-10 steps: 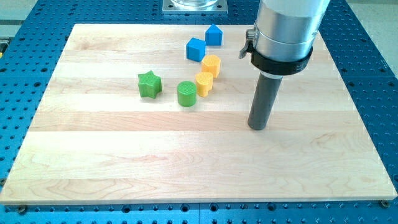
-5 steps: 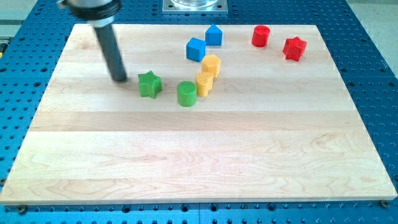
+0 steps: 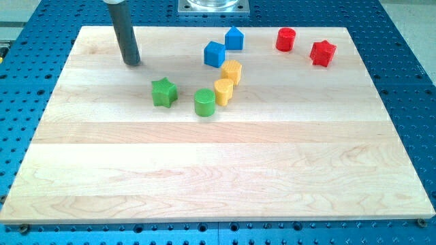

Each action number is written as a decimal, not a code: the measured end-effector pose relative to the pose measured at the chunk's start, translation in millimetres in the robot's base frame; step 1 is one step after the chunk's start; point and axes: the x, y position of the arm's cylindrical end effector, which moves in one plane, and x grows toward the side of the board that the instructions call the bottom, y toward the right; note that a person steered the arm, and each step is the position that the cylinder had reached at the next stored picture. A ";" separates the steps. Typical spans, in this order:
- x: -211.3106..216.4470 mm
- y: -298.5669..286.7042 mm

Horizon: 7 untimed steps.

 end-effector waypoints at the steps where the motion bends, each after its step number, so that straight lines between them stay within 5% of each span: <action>1: 3.4 0.5; 4: 30.7 132.6; 7: 45.5 194.8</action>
